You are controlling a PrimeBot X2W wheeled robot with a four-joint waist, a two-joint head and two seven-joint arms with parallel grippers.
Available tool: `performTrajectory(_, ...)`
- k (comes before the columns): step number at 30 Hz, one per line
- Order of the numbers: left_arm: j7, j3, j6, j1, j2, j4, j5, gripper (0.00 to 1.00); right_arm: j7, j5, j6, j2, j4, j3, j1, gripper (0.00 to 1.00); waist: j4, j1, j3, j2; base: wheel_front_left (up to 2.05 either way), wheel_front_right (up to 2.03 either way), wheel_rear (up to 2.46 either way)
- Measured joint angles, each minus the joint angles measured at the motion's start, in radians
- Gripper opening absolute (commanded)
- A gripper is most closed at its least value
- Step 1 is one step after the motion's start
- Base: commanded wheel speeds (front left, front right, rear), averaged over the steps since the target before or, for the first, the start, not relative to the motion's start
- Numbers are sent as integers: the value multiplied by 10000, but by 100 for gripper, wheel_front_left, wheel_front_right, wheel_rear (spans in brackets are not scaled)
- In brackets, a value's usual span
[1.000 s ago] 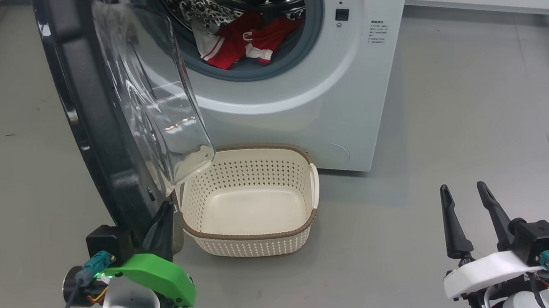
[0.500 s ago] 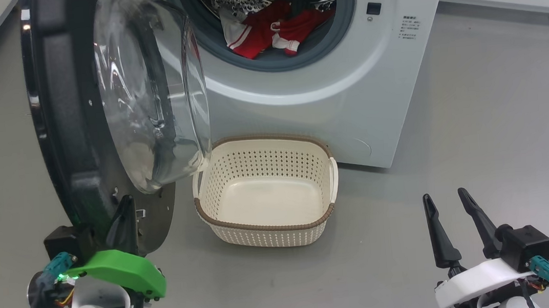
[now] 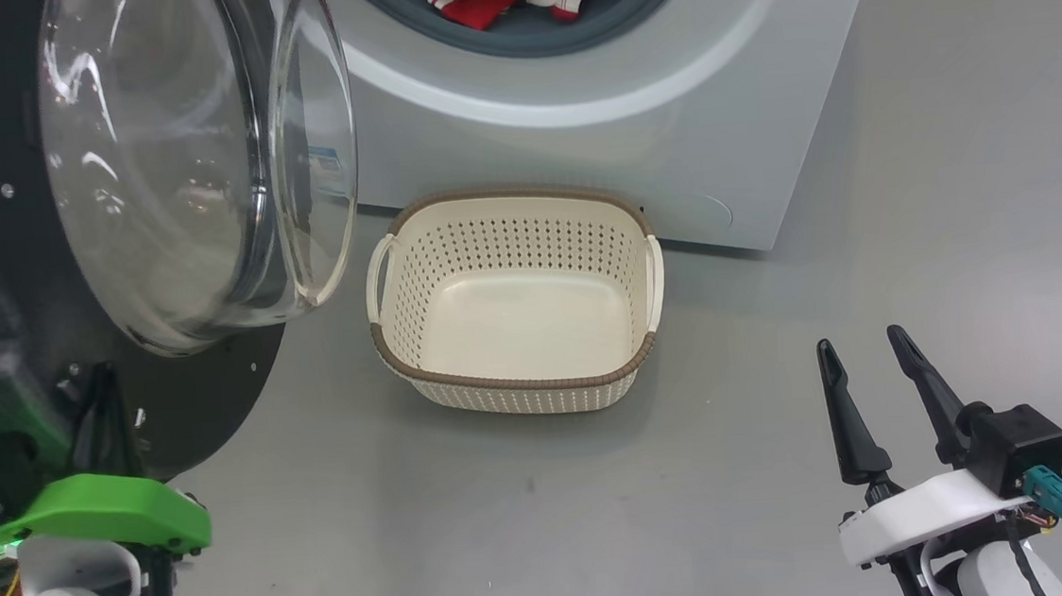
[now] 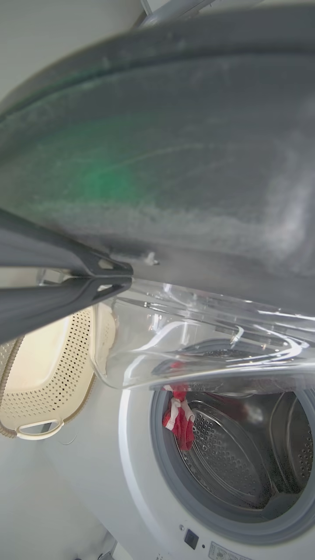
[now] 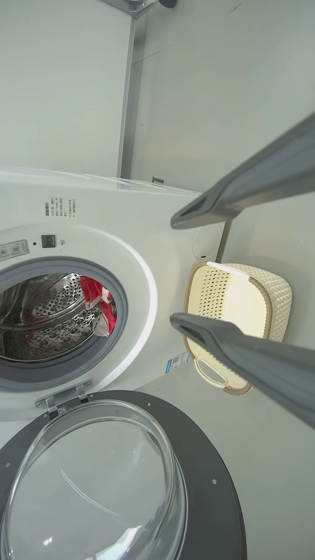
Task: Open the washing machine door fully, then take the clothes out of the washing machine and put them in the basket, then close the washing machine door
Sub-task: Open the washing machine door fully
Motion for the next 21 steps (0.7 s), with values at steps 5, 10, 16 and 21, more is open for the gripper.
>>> performTrajectory(5, -84, 458, 54, -242, 144, 33, -291, 0, 0, -104, 10, -121, -21, 65, -227, 100, 25, 0, 449, 0, 0, 0, 0)
performTrajectory(10, -84, 918, 58, -504, 299, 198, -621, 0, 0, -173, 12, -228, -48, 77, -401, 100, 46, 0, 870, 0, 0, 0, 0)
performTrajectory(16, -92, 1406, 90, -765, 481, 372, -926, 0, 0, -221, 15, -341, -56, 107, -584, 100, 64, 0, 1276, 0, 0, 0, 0)
performTrajectory(21, -171, 1921, 136, -1071, 706, 556, -1185, 0, 0, -267, 86, -499, -84, 107, -687, 100, 67, 0, 1683, 0, 0, 0, 0)
